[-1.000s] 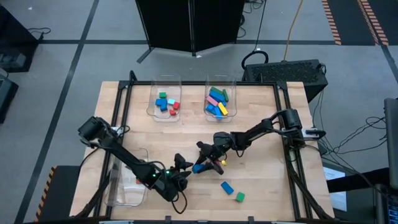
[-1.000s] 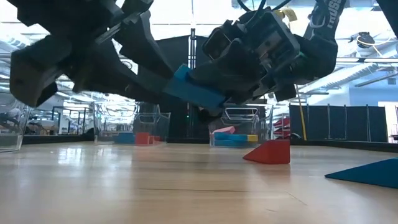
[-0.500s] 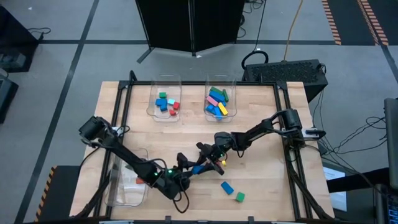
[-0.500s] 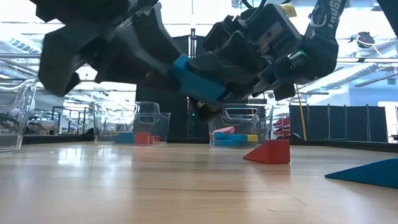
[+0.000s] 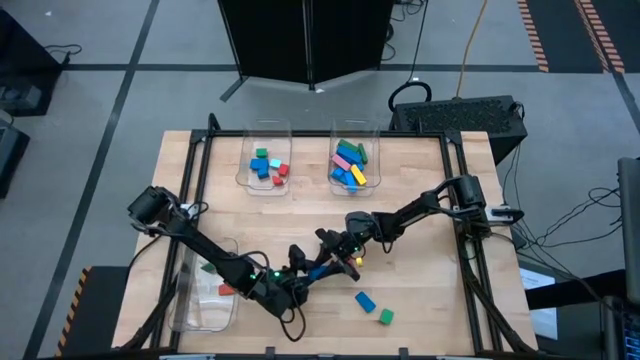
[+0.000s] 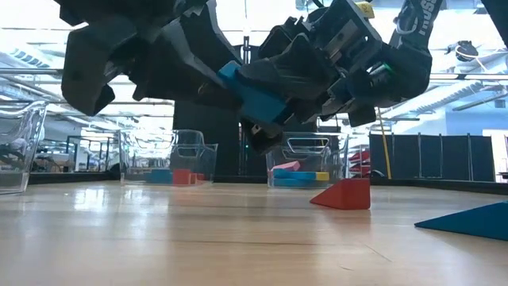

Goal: Sort blocks by size
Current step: Put the blue triangular block into the bottom transparent bin

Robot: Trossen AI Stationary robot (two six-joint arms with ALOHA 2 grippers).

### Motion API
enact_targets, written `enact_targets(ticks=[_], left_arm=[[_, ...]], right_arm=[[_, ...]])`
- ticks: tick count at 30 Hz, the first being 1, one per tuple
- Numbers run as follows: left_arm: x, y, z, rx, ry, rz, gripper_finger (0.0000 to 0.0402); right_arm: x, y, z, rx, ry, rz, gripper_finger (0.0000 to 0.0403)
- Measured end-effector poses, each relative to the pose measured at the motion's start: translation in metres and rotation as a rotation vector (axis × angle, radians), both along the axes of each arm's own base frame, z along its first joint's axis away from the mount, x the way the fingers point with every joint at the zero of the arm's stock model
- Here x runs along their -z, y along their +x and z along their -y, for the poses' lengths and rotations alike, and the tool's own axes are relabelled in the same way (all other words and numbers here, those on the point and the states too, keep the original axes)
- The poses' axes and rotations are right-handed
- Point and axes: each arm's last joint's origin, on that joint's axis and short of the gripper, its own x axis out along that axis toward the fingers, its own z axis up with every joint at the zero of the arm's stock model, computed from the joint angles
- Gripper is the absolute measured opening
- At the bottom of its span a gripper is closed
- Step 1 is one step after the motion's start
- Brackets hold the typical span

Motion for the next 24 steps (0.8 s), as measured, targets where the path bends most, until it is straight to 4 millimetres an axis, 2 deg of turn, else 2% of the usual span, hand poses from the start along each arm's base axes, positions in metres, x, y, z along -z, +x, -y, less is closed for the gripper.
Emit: enact_targets(ticks=[14,19,24], left_arm=[[-0.0012,0.0009,0.0006,0.017,0.017,0.005,0.0114],[-0.0018,0.0009,0.0009,0.009,0.004,0.014,0.0106],[-0.007,0.0022,0.0017,-0.084,-0.113,0.076,0.0104]], right_arm=[[-0.0008,0.0002,0.0001,0.0,0.015,-0.003,0.0137],[-0.0022,0.0004,0.0001,0.002,0.017,0.012,0.0151],[-0.0038,0.0011,0.0024,0.018,0.019,0.028,0.018]])
